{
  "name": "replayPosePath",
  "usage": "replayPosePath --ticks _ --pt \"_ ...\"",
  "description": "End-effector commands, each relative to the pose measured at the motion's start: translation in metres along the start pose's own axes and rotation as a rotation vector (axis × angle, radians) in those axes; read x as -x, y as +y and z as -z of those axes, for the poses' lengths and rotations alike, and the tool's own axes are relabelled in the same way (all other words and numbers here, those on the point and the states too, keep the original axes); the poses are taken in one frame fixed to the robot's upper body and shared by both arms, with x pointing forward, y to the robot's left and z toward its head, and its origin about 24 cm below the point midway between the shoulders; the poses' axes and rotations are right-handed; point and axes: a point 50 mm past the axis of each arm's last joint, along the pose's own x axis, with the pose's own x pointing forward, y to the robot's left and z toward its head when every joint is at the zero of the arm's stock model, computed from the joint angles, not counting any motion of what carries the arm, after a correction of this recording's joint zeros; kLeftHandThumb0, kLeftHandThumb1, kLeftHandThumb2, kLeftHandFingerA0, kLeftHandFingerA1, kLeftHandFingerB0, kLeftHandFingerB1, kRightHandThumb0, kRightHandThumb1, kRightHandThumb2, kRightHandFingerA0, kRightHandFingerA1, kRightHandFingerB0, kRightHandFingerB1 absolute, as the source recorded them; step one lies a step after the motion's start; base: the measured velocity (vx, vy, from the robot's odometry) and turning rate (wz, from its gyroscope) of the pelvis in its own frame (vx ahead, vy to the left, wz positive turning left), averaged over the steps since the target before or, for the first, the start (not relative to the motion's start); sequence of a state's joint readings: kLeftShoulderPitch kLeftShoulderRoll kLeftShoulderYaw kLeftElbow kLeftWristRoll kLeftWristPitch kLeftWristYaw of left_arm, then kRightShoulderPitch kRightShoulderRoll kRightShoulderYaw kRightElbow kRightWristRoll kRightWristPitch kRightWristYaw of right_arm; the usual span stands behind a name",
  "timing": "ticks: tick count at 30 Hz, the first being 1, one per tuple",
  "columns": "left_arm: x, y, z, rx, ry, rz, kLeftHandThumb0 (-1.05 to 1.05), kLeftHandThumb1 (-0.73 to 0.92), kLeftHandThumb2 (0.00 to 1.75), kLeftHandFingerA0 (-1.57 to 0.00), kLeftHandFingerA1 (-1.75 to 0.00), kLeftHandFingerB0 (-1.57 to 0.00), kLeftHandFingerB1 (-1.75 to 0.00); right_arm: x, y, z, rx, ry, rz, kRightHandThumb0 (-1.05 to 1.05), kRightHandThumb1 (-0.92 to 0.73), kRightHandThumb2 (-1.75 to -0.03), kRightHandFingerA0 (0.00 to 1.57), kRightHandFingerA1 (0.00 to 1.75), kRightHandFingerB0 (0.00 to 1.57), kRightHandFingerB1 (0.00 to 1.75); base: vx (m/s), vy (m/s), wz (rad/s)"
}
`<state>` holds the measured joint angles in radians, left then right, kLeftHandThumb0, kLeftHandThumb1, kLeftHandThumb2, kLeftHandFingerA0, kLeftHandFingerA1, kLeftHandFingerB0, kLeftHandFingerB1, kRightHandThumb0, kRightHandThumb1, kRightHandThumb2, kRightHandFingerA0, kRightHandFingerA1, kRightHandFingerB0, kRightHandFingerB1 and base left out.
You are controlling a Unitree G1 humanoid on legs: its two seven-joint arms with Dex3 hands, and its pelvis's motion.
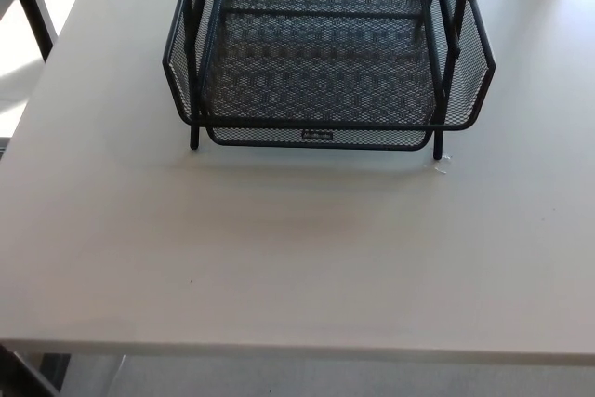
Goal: The robot uses its right hand to grab the drawer kept on the middle of the desk and pull it out towards the robot
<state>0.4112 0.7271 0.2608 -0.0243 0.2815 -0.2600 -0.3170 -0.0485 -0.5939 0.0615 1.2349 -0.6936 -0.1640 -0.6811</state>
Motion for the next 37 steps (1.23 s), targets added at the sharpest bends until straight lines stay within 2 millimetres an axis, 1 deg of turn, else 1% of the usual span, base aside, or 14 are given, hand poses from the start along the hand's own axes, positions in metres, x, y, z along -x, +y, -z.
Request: replayPosePath --ticks 1,2,4,5,6,9,10,18,19,25,26,28,33,37 --pt "0.0020 0.0010 0.0019 -0.007 0.012 -0.013 -0.31 0.59 0.58 -0.80 -0.81 -0.77 -0.53 -0.0023 -0.0083 0.0049 0.009 -0.001 0.079 -0.89 -0.56 -0.96 0.44 0.65 0.27 0.53 0.00 0.000 0.00" --pt "0.0016 0.0009 0.0026 -0.006 0.010 -0.013 -0.30 0.59 0.58 -0.81 -0.81 -0.78 -0.52 -0.0027 -0.0082 0.0049 0.013 0.002 0.076 -0.83 -0.68 -0.60 0.48 0.63 0.30 0.46 0.00 0.000 0.00" --pt "0.0020 0.0008 0.0023 -0.001 0.012 -0.013 -0.30 0.59 0.58 -0.81 -0.81 -0.78 -0.52 -0.0033 -0.0079 0.0048 0.016 0.010 0.068 -0.85 -0.55 -0.97 0.41 0.63 0.27 0.54 0.00 0.000 0.00" --pt "0.0018 0.0008 0.0026 0.001 0.013 -0.014 -0.30 0.59 0.58 -0.81 -0.81 -0.78 -0.52 -0.0043 -0.0080 0.0042 0.004 0.018 0.060 -0.82 -0.68 -0.60 0.47 0.61 0.31 0.45 0.00 0.000 0.00" --pt "0.0019 0.0009 0.0023 0.010 0.009 -0.018 -0.30 0.58 0.57 -0.82 -0.83 -0.79 -0.54 -0.0036 -0.0082 0.0046 0.016 0.008 0.069 -0.89 -0.57 -0.97 0.46 0.64 0.28 0.52 0.00 0.000 0.00" --pt "0.0020 0.0008 0.0023 0.011 0.014 -0.016 -0.30 0.59 0.58 -0.82 -0.82 -0.78 -0.53 -0.0025 -0.0079 0.0050 0.029 0.003 0.085 -0.85 -0.65 -0.61 0.52 0.62 0.33 0.46 0.00 0.000 0.00" --pt "0.0021 0.0011 0.0016 -0.003 0.016 -0.013 -0.31 0.59 0.58 -0.81 -0.82 -0.78 -0.53 -0.0025 -0.0077 0.0050 0.024 0.001 0.078 -0.88 -0.56 -0.96 0.44 0.65 0.27 0.54 0.00 0.000 0.00" --pt "0.0021 0.0016 0.0018 -0.003 0.008 -0.017 -0.29 0.59 0.58 -0.80 -0.83 -0.78 -0.53 -0.0028 -0.0084 0.0029 0.021 -0.004 0.098 -0.85 -0.63 -0.62 0.51 0.65 0.34 0.47 0.00 0.000 0.00" --pt "0.0020 0.0016 0.0019 0.000 0.008 -0.017 -0.29 0.58 0.57 -0.80 -0.84 -0.78 -0.54 -0.0030 -0.0084 0.0030 0.022 -0.002 0.094 -0.87 -0.55 -0.96 0.45 0.66 0.27 0.53 0.00 0.000 0.00" --pt "0.0019 0.0013 0.0017 -0.006 0.001 -0.025 -0.29 0.58 0.57 -0.82 -0.83 -0.79 -0.53 -0.0031 -0.0085 0.0041 0.056 -0.002 0.097 -0.88 -0.56 -0.97 0.46 0.63 0.26 0.52 0.00 0.000 0.00" --pt "0.0019 0.0011 0.0020 -0.007 0.003 -0.024 -0.30 0.58 0.58 -0.81 -0.83 -0.78 -0.53 -0.0034 -0.0085 0.0042 0.051 0.000 0.090 -0.83 -0.68 -0.61 0.49 0.58 0.32 0.46 0.00 0.000 0.00" --pt "0.0020 0.0014 0.0016 -0.011 0.015 -0.012 -0.31 0.60 0.58 -0.79 -0.81 -0.76 -0.53 -0.0027 -0.0085 0.0040 0.031 -0.009 0.095 -0.90 -0.56 -0.96 0.47 0.67 0.29 0.52 0.00 0.000 0.00" --pt "0.0016 0.0020 0.0017 -0.010 0.013 -0.022 -0.30 0.58 0.57 -0.81 -0.82 -0.79 -0.54 -0.0051 -0.0097 0.0028 0.018 0.002 0.086 -0.89 -0.57 -0.96 0.44 0.66 0.29 0.53 0.00 0.000 0.00" --pt "0.0019 0.0019 0.0015 -0.011 0.014 -0.021 -0.30 0.59 0.58 -0.79 -0.81 -0.77 -0.53 -0.0052 -0.0098 0.0037 0.027 0.006 0.083 -0.83 -0.68 -0.60 0.46 0.60 0.31 0.45 0.00 0.000 0.00"
